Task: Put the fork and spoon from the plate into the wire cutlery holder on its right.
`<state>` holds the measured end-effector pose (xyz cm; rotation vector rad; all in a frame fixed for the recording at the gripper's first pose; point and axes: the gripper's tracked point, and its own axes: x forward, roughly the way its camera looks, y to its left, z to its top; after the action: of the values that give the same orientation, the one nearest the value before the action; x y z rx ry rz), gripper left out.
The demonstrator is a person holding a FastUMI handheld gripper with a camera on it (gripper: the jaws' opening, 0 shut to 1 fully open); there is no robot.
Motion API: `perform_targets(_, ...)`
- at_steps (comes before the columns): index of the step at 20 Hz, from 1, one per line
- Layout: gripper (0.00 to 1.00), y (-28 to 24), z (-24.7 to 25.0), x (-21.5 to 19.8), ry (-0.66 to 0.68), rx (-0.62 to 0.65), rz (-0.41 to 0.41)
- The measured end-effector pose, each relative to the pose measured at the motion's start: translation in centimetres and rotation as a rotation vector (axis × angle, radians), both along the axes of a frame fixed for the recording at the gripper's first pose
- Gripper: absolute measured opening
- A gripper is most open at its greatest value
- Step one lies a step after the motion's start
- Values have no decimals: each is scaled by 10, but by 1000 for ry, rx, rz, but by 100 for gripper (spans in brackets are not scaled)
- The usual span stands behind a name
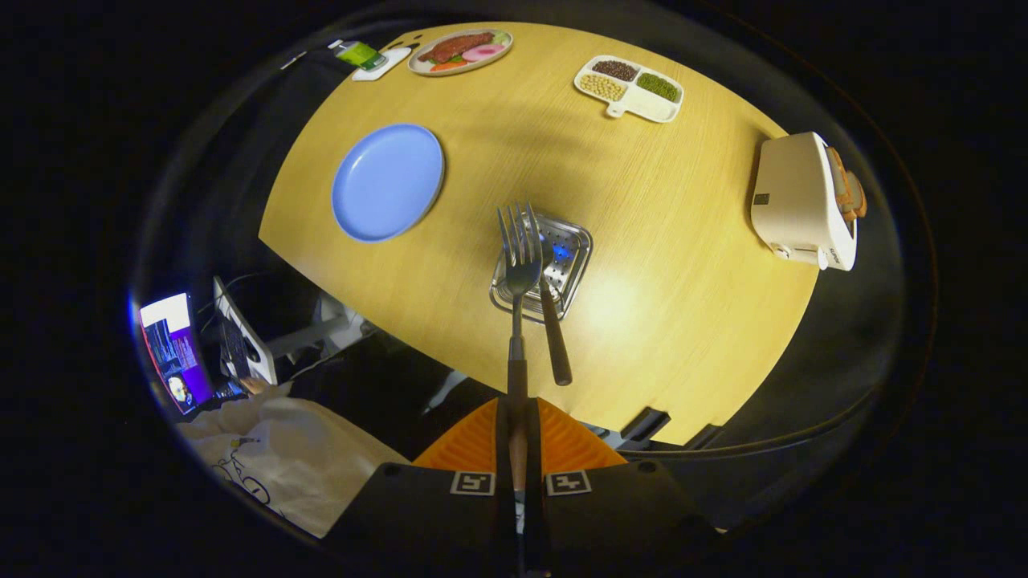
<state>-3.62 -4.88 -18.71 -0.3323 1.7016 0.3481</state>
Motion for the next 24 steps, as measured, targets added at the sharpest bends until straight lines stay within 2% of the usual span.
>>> perform_targets(3, 9, -7, -9, 9, 66, -36, 47)
perform_targets(10, 8, -19, -28, 18, 225, -96, 79)
perform_targets(14, 8, -19, -36, 25, 261, -109, 60)
perform_targets(18, 14, -13, -41, 36, 238, -78, 24)
perform_targets(21, 41, -9, -34, 41, 185, -35, 20)
perform_targets(23, 69, -3, -30, 40, 132, 6, 7)
perform_targets(24, 70, 1, -26, 39, 105, 38, -2)
